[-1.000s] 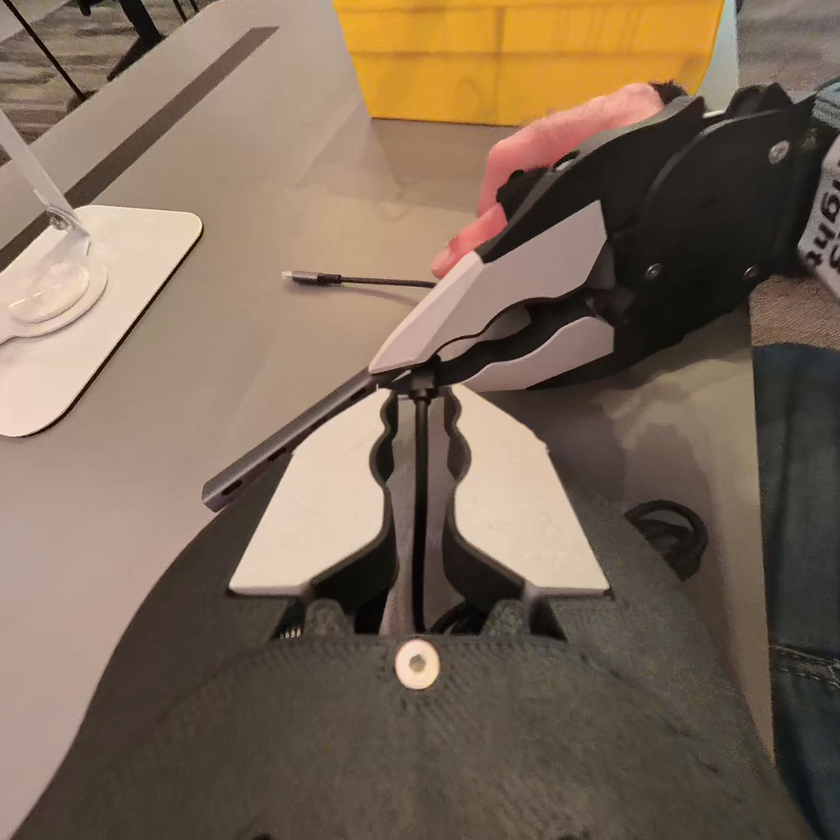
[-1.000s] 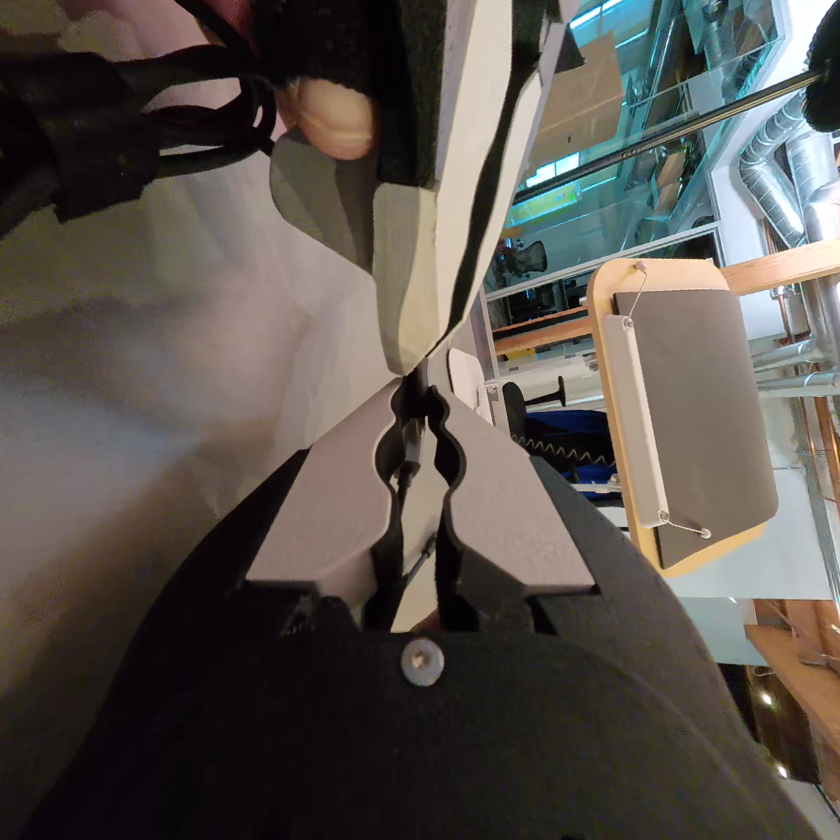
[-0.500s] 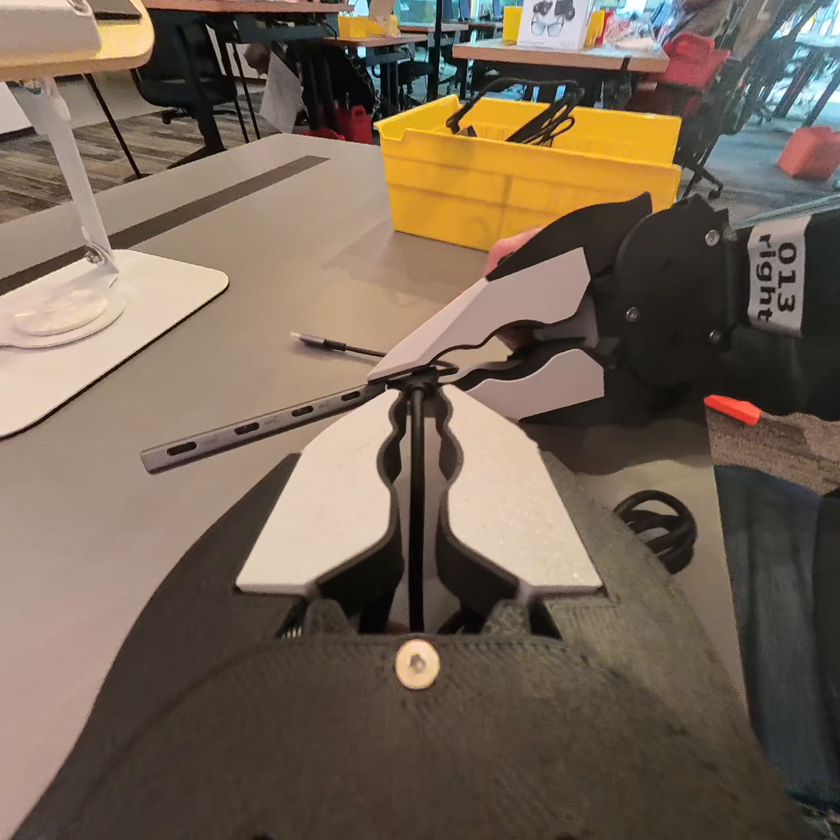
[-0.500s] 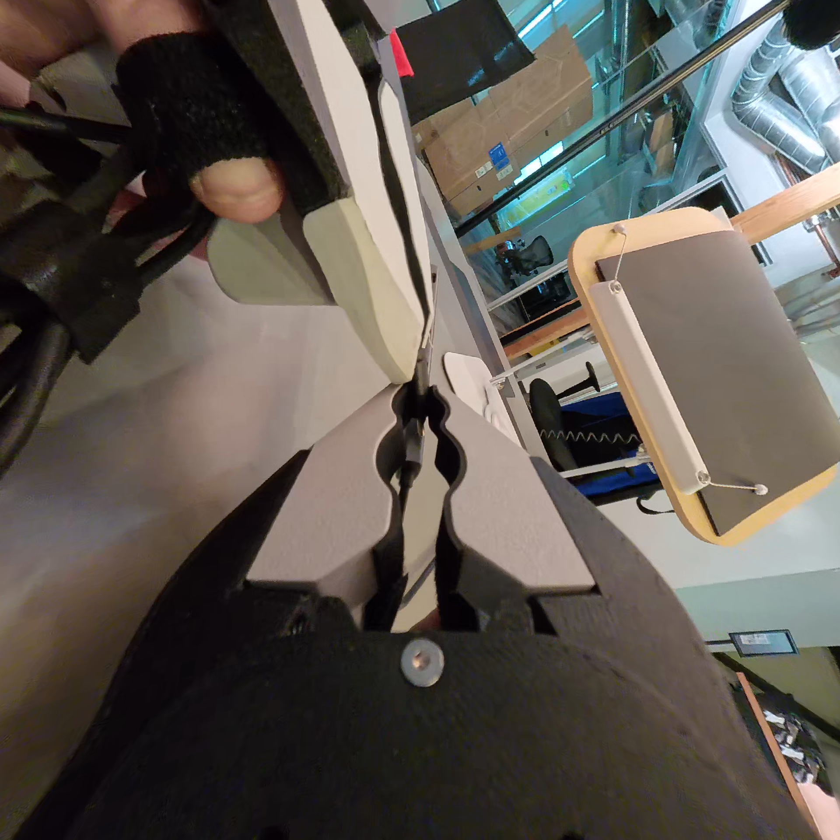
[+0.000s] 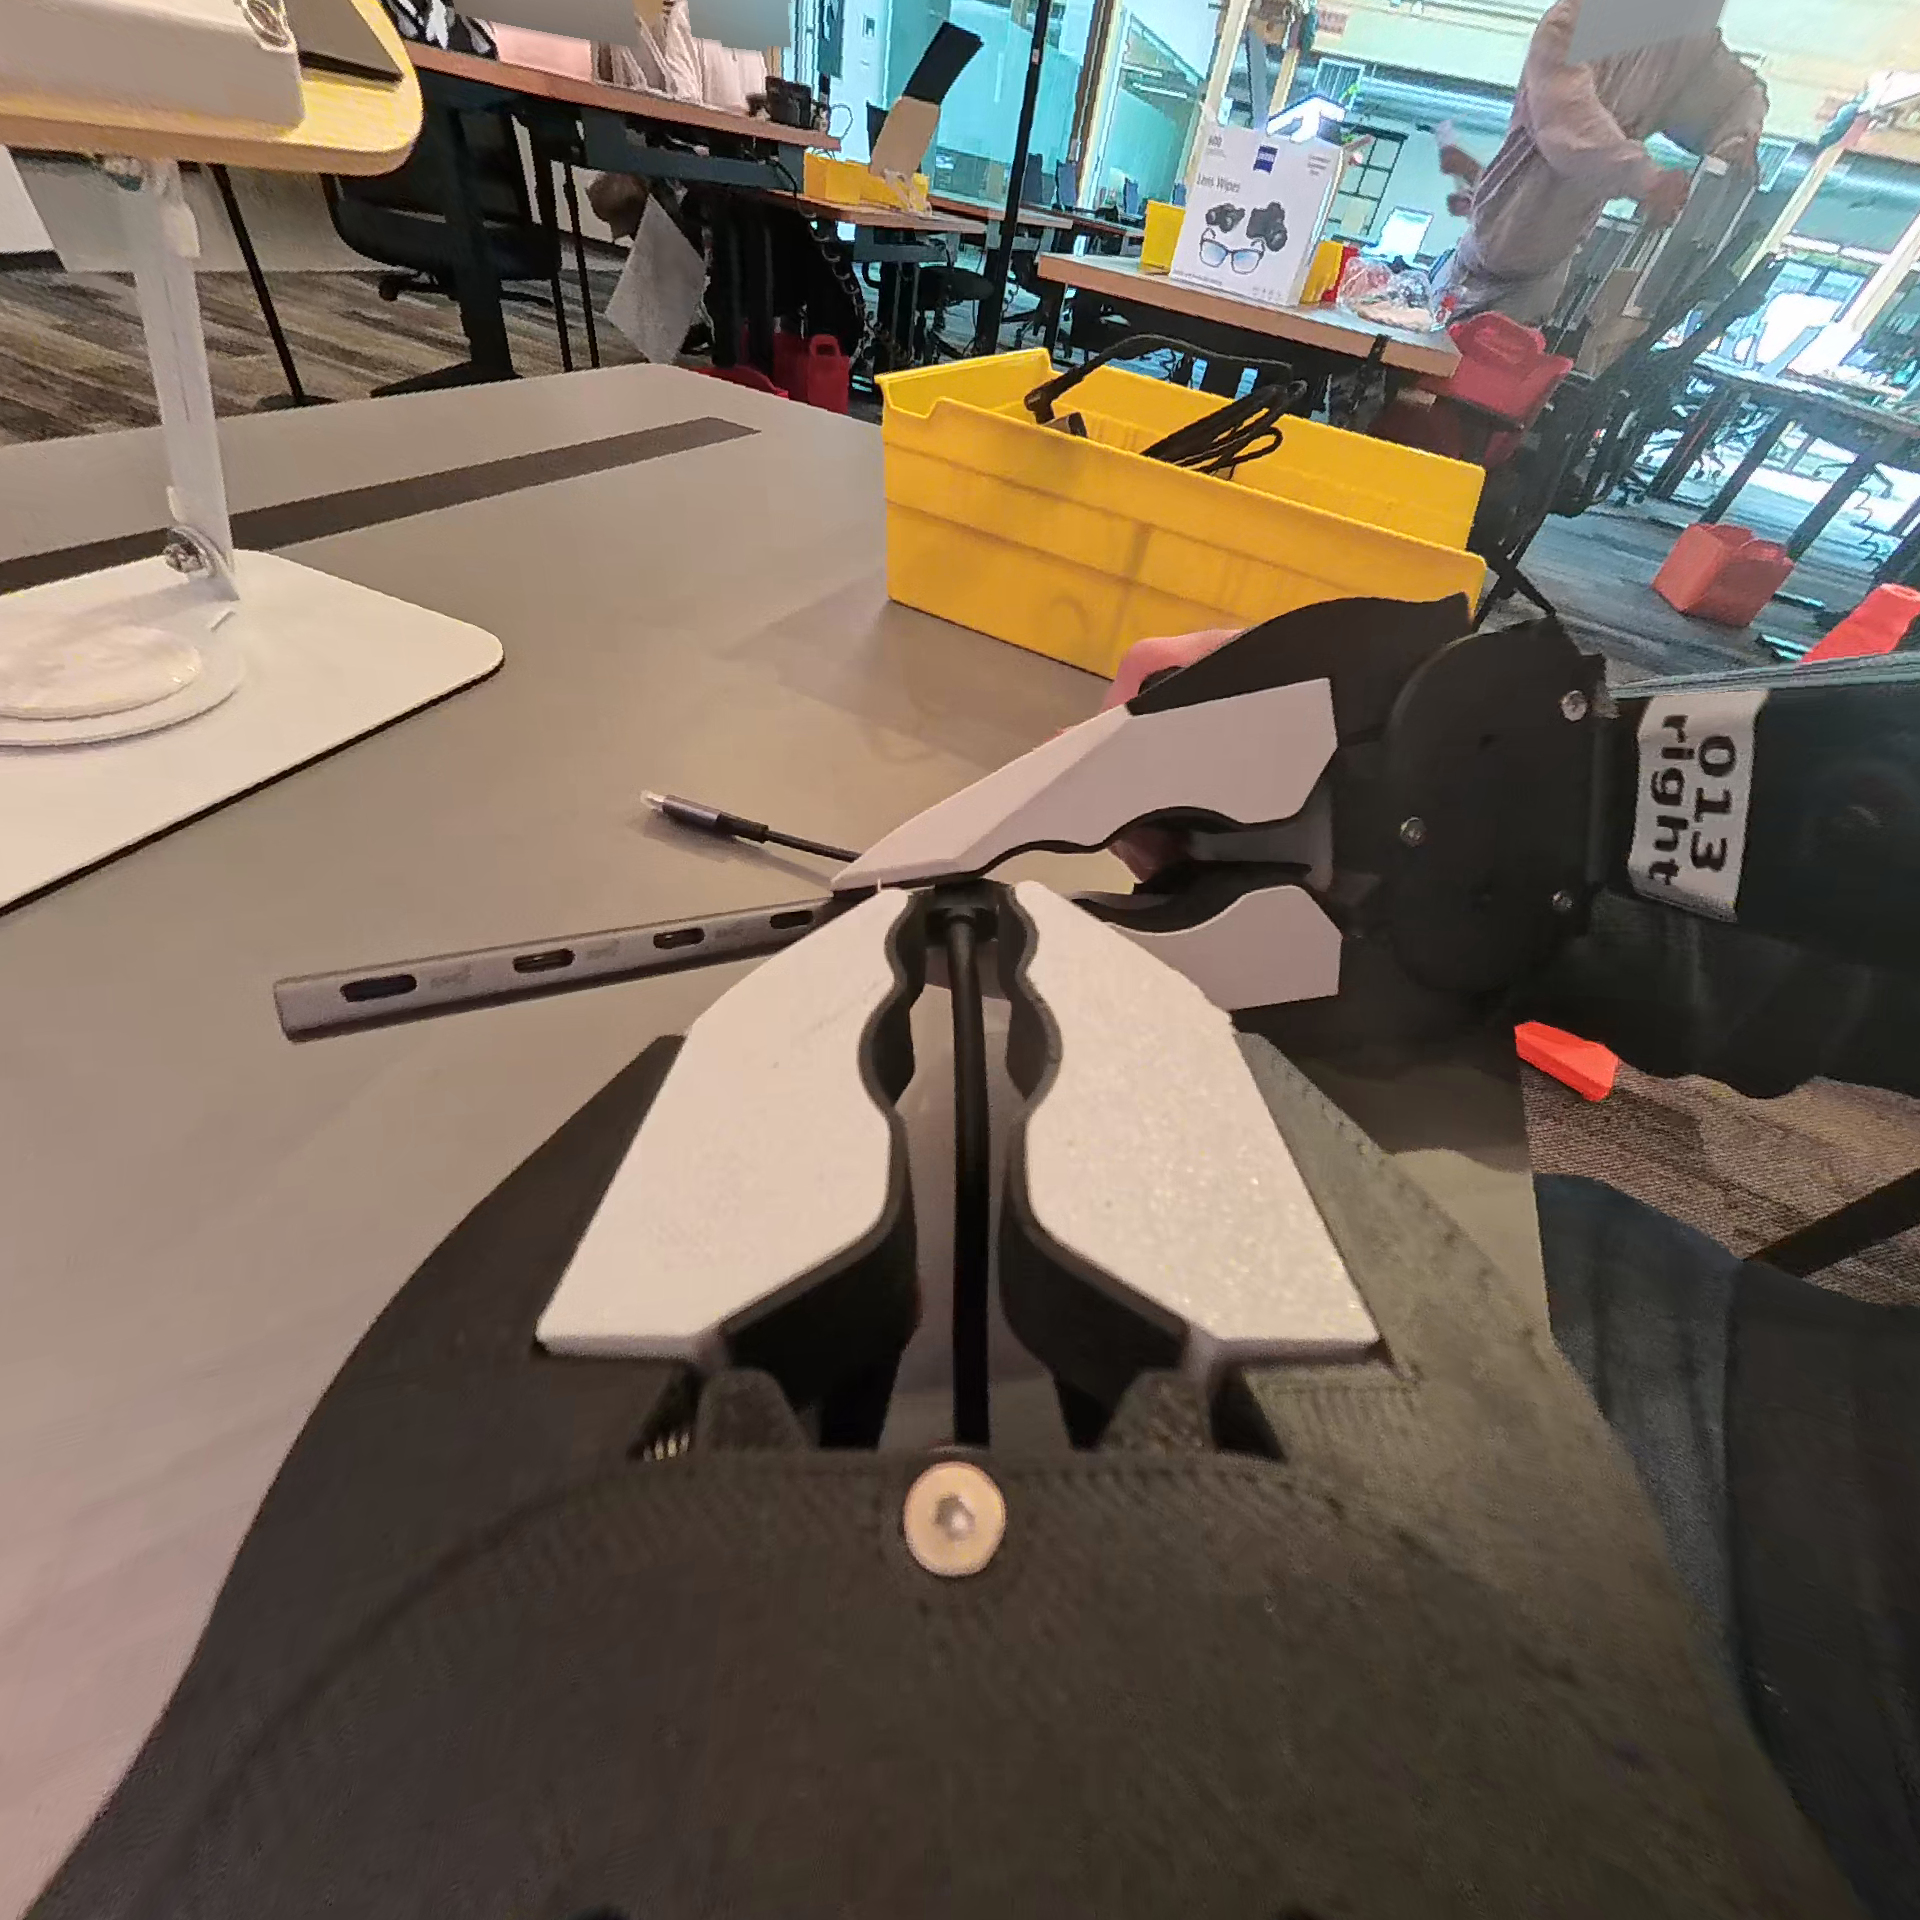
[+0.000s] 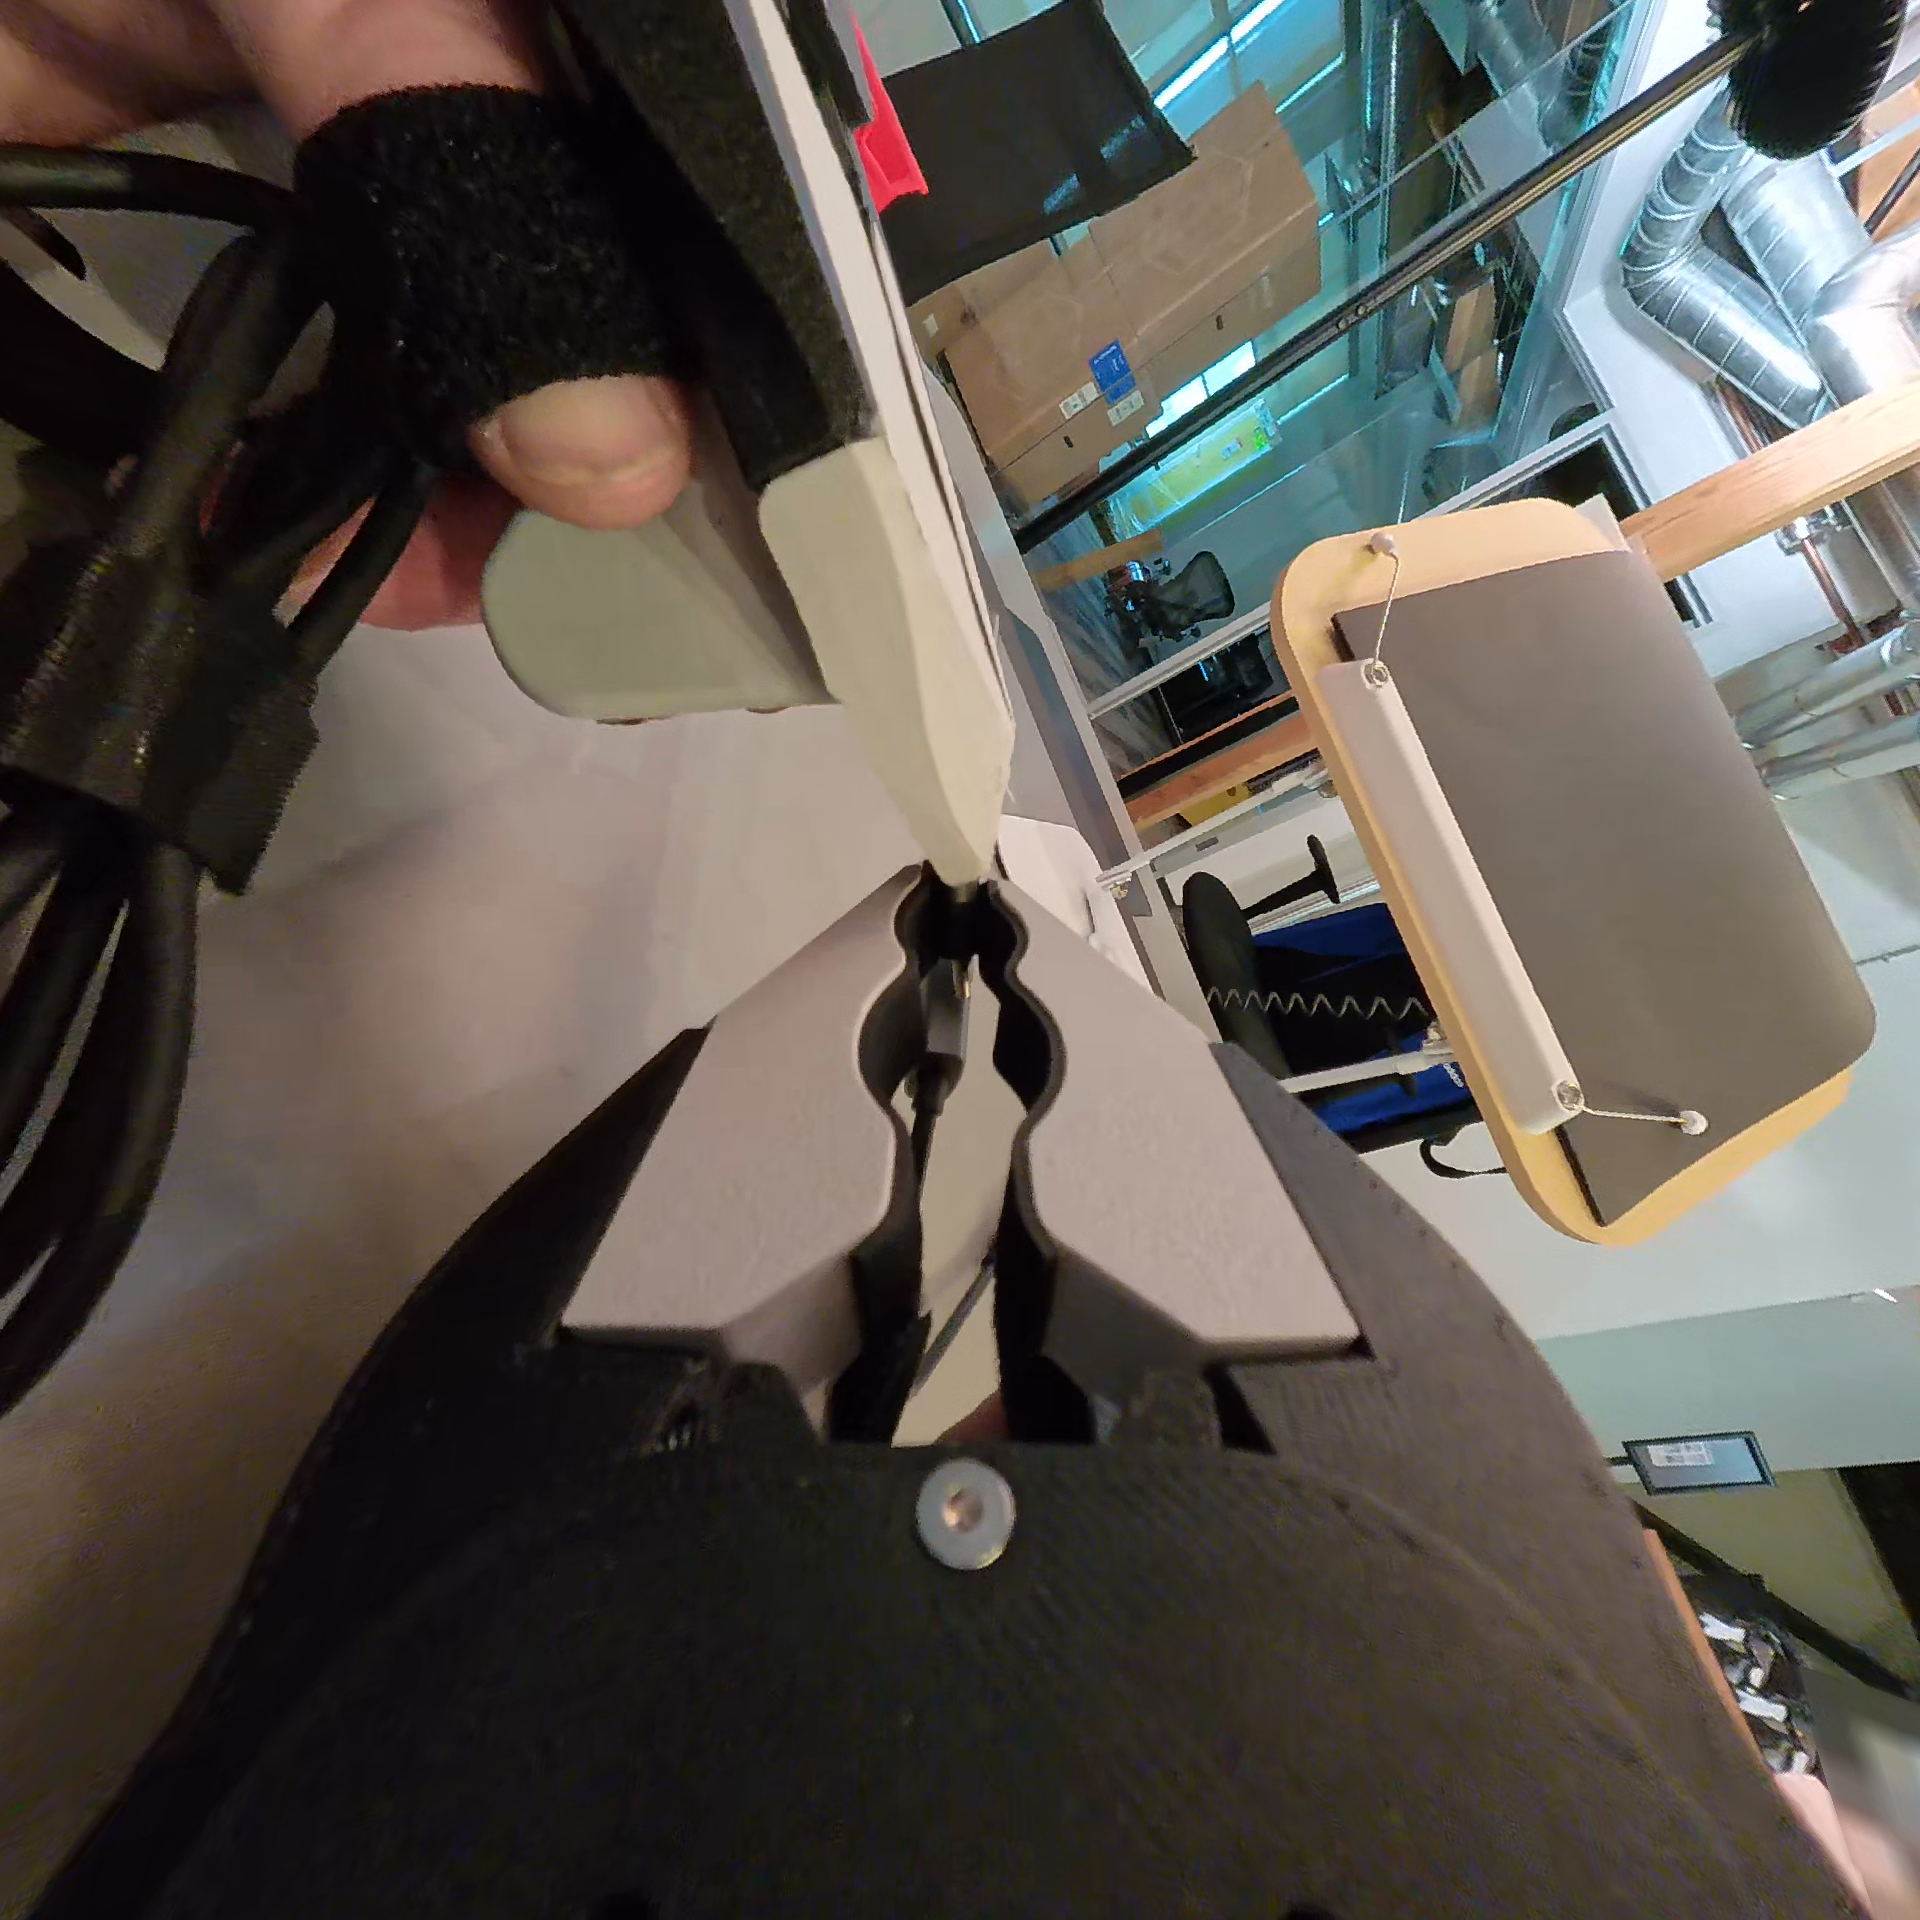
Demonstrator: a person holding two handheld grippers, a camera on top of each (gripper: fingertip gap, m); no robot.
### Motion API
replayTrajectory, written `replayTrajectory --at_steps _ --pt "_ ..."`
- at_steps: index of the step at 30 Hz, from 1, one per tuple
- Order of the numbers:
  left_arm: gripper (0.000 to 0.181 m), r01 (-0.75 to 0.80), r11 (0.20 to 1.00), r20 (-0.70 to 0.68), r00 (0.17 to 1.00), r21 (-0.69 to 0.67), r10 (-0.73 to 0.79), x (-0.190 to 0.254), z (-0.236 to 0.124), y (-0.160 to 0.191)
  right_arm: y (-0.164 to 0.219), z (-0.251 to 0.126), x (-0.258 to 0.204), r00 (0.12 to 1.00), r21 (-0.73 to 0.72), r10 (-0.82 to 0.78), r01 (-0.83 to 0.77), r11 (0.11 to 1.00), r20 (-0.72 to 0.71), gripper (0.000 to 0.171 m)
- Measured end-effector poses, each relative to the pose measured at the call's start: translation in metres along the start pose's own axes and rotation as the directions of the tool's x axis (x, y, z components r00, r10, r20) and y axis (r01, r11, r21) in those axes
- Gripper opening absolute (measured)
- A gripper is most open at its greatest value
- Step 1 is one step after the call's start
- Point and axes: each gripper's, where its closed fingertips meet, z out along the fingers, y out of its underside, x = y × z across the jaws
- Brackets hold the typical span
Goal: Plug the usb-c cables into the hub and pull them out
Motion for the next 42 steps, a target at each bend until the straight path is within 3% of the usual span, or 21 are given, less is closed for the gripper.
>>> replayTrajectory --at_steps 11,25,37,42 --pt "0.012 -0.011 0.999 0.037 0.999 -0.035 0.012 -0.002 0.004 0.002 0.002 0.002 -0.002 1.0 -0.011 -0.002 0.002 1.0 0.008 0.004" --pt "0.012 -0.01 0.994 0.096 0.995 -0.11 0.02 -0.013 0.002 0.014 0.024 0.007 -0.014 0.996 -0.123 0.016 -0.005 0.992 0.085 0.006" --pt "0.012 0.009 0.998 0.135 0.991 -0.066 0.0 -0.024 -0.016 0.01 0.048 -0.02 -0.041 0.937 -0.272 0.129 -0.038 0.962 0.326 0.033" --pt "0.012 0.002 0.998 0.141 0.99 -0.06 0.007 -0.023 -0.019 0.008 0.05 -0.02 -0.051 0.887 -0.322 0.239 -0.11 0.94 0.395 0.026"
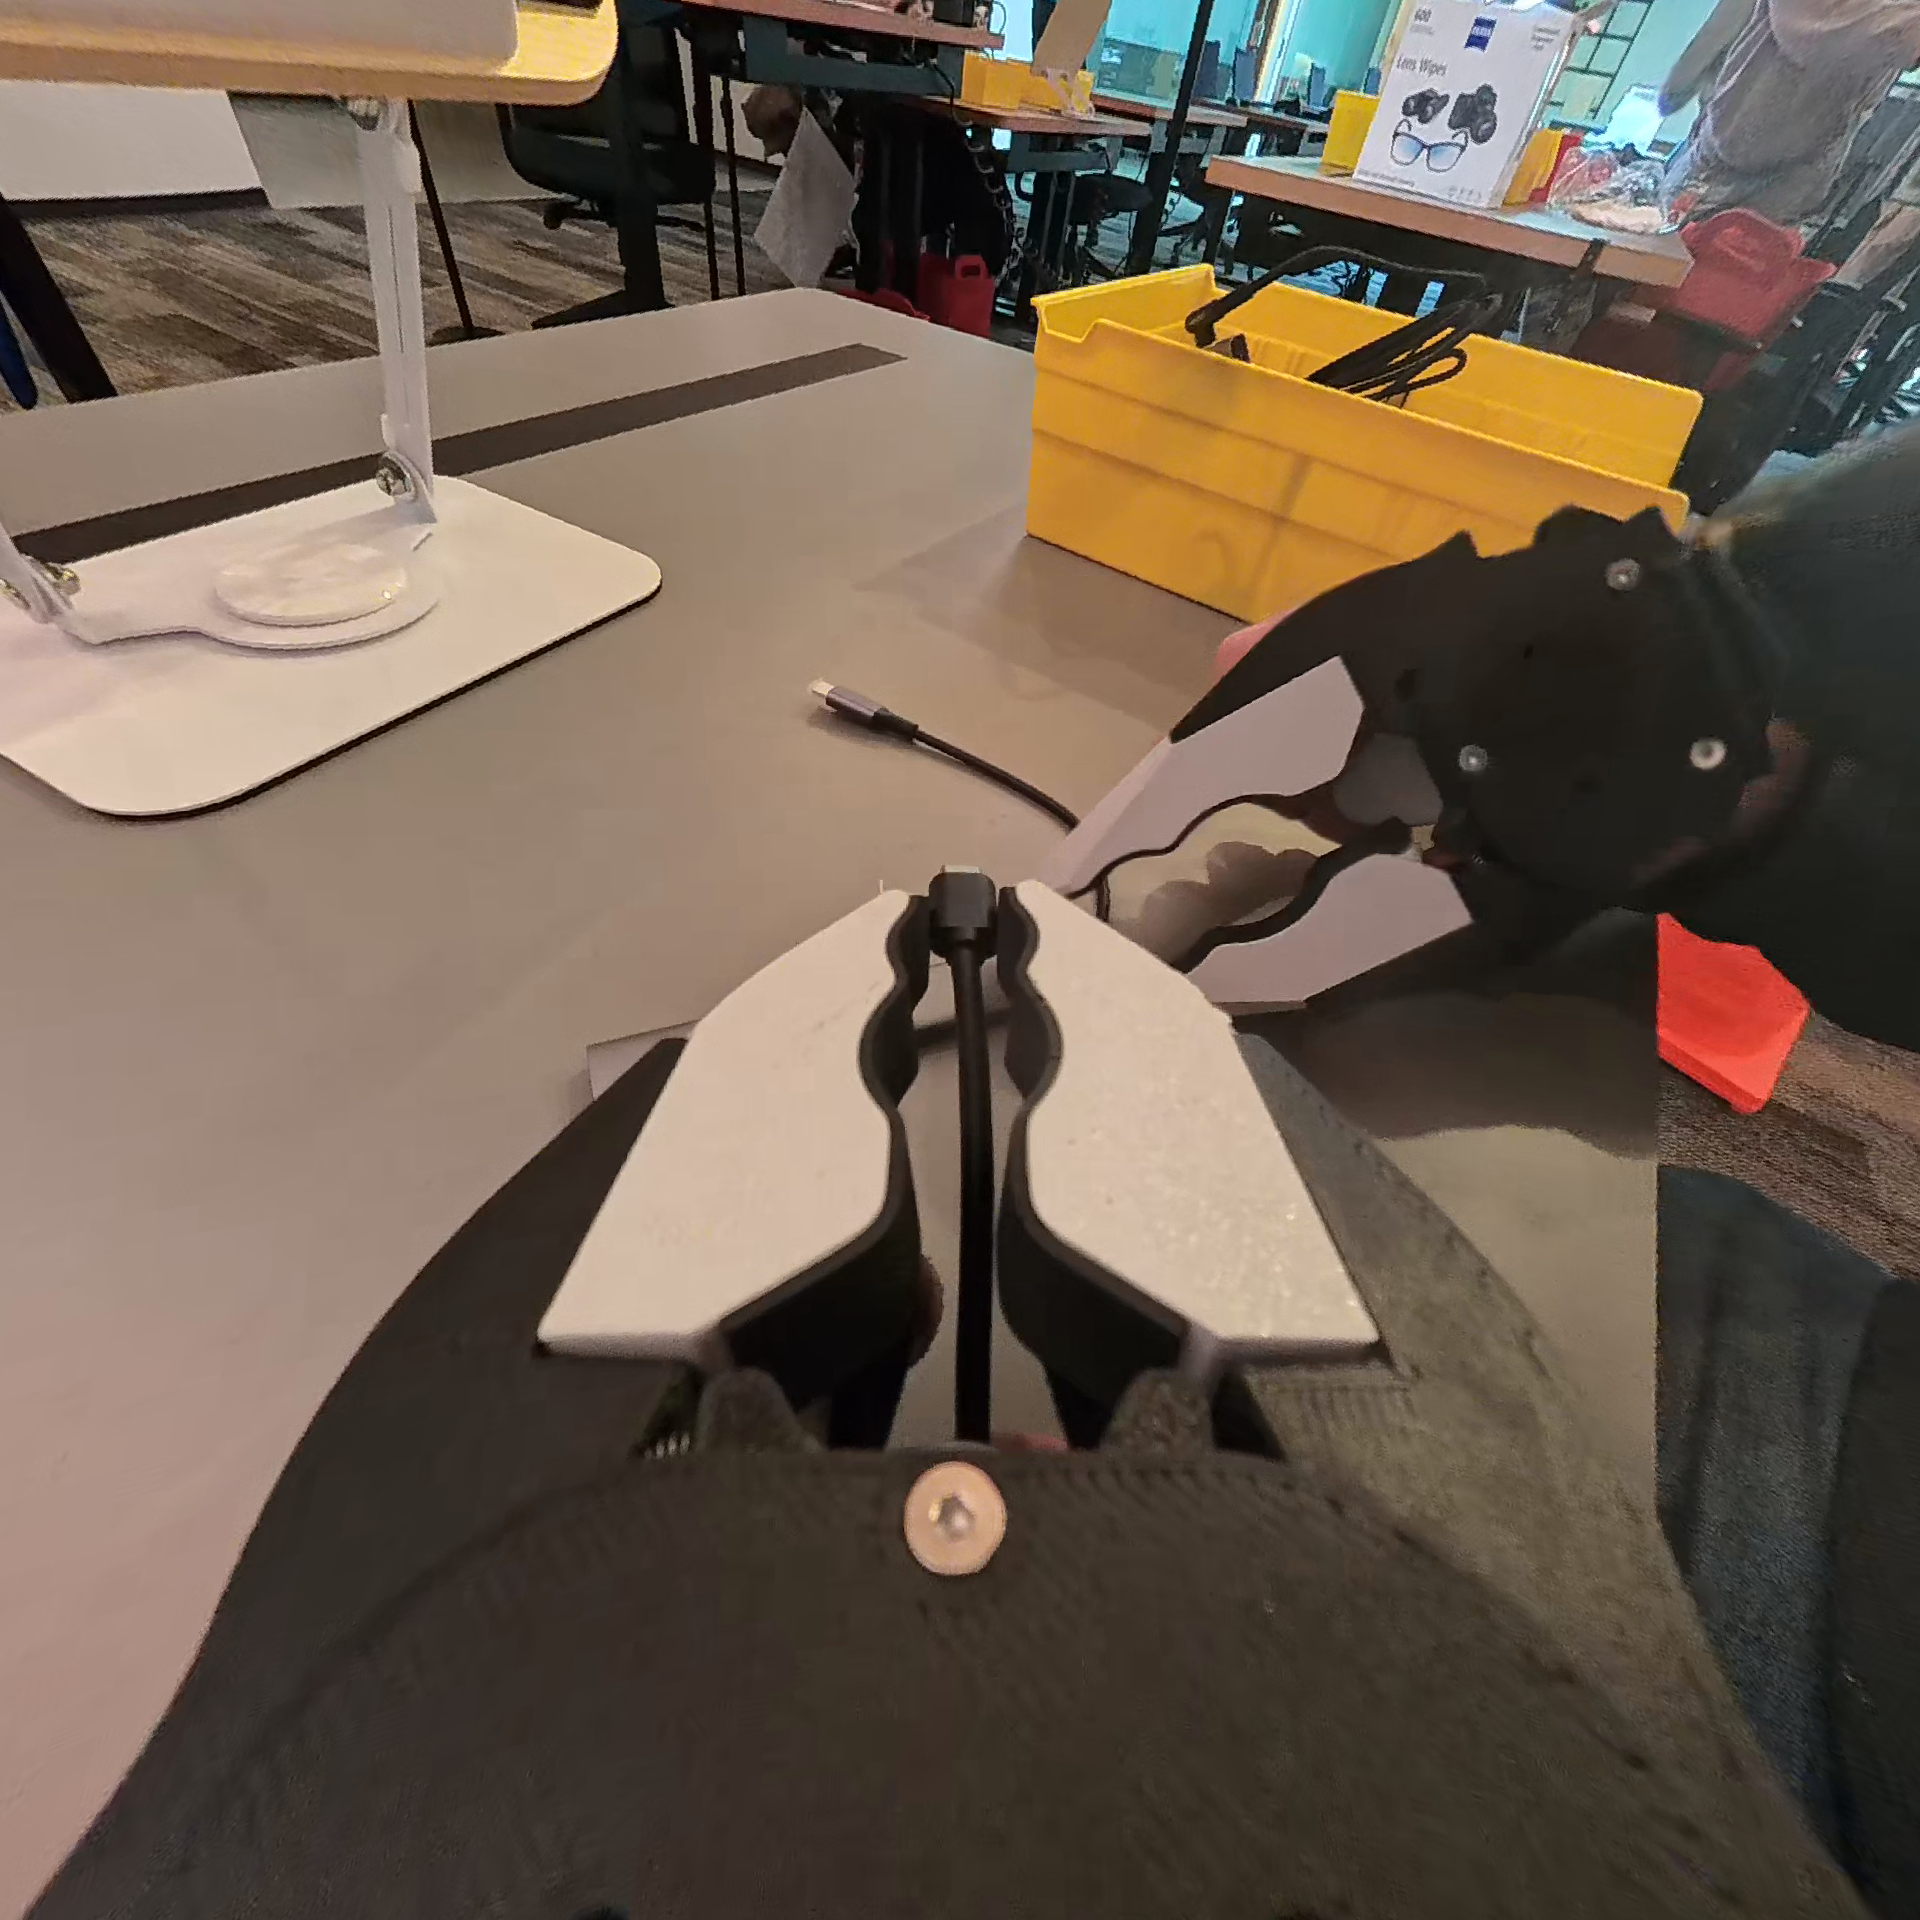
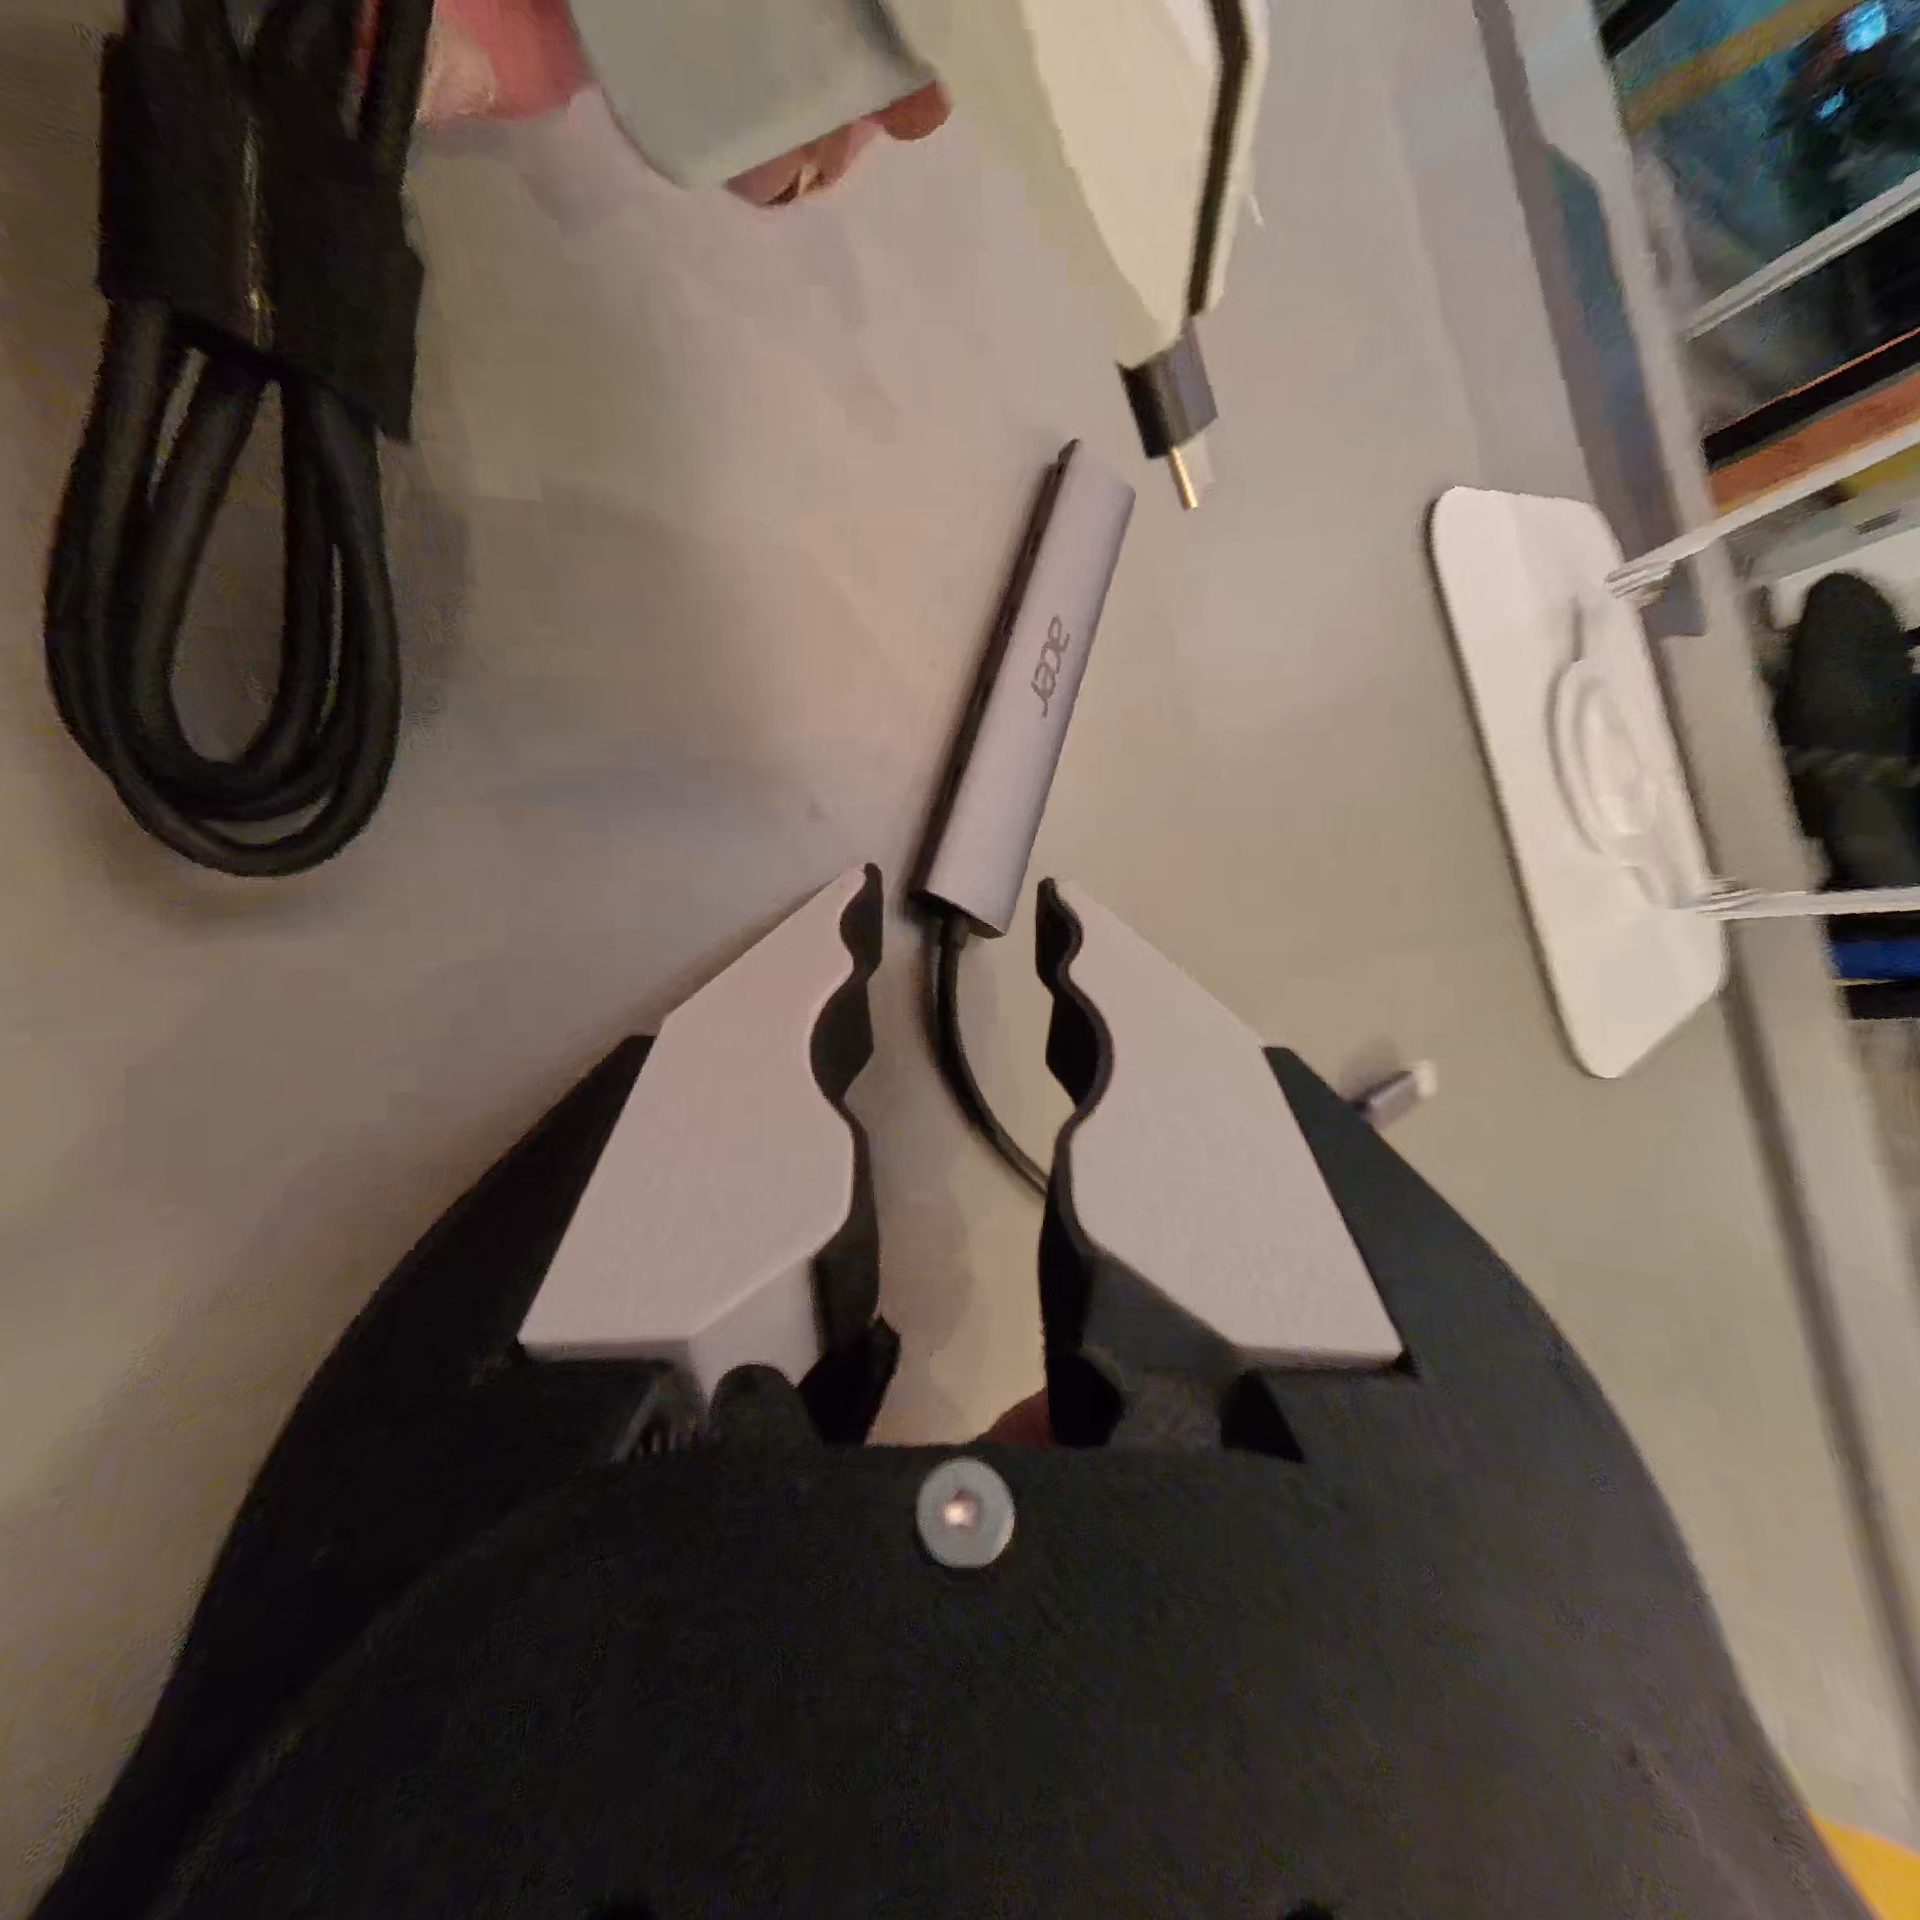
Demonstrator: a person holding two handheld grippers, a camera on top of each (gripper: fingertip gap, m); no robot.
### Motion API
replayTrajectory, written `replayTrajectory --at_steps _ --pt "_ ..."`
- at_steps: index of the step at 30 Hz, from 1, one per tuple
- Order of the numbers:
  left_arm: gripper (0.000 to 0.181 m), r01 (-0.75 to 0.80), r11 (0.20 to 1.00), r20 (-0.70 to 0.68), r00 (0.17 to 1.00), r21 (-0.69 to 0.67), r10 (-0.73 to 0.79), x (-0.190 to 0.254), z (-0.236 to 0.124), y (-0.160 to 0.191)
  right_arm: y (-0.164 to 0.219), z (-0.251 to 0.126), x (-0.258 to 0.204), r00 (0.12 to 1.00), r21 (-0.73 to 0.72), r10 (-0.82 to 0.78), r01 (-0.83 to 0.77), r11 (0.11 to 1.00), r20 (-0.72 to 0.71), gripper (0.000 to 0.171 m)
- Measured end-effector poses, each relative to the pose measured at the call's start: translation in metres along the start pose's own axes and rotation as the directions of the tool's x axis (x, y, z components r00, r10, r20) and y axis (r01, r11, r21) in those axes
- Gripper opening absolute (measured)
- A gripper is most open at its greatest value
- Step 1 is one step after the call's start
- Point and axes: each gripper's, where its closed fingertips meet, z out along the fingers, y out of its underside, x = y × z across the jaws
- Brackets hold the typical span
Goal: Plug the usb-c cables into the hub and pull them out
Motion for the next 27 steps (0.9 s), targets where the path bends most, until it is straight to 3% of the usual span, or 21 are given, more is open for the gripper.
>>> replayTrajectory --at_steps 5,8,11,18,19,20,22,25,27 --pt "0.012 0.007 1.0 0.005 1.0 0.009 -0.008 -0.003 -0.003 0.0 0.006 0.006 0.005 0.985 -0.012 0.167 -0.167 0.986 0.053 0.016" --pt "0.012 0.01 1.0 0.006 1.0 0.018 -0.01 -0.003 -0.005 -0.001 0.006 0.006 0.006 0.979 -0.009 0.191 -0.191 0.982 0.065 0.015" --pt "0.012 0.009 1.0 0.009 1.0 0.028 -0.01 -0.004 -0.007 -0.003 0.003 0.005 0.009 0.977 0.028 0.21 -0.211 0.977 0.045 0.0" --pt "0.012 0.02 0.999 0.017 1.0 0.045 -0.02 -0.009 -0.011 -0.004 0.01 0.001 0.018 0.976 0.047 0.219 -0.218 0.975 0.0 0.0" --pt "0.012 0.022 0.999 0.016 1.0 0.047 -0.022 -0.009 -0.011 -0.004 0.01 0.0 0.019 0.978 0.047 0.209 -0.208 0.977 -0.011 0.008" --pt "0.012 0.022 0.999 0.016 1.0 0.046 -0.023 -0.009 -0.011 -0.004 0.01 0.001 0.016 0.977 0.036 0.214 -0.214 0.976 0.01 0.029" --pt "0.012 0.022 0.999 0.014 1.0 0.046 -0.023 -0.009 -0.01 -0.003 0.009 0.004 0.012 0.968 0.022 0.244 -0.246 0.969 0.06 0.037" --pt "0.012 0.024 0.999 0.013 1.0 0.045 -0.024 -0.009 -0.009 -0.003 0.012 0.009 0.015 0.96 -0.009 0.263 -0.263 0.965 0.093 0.018" --pt "0.012 0.022 0.999 0.013 1.0 0.044 -0.022 -0.008 -0.009 -0.002 0.013 0.013 0.02 0.959 -0.015 0.268 -0.268 0.963 0.09 0.017"
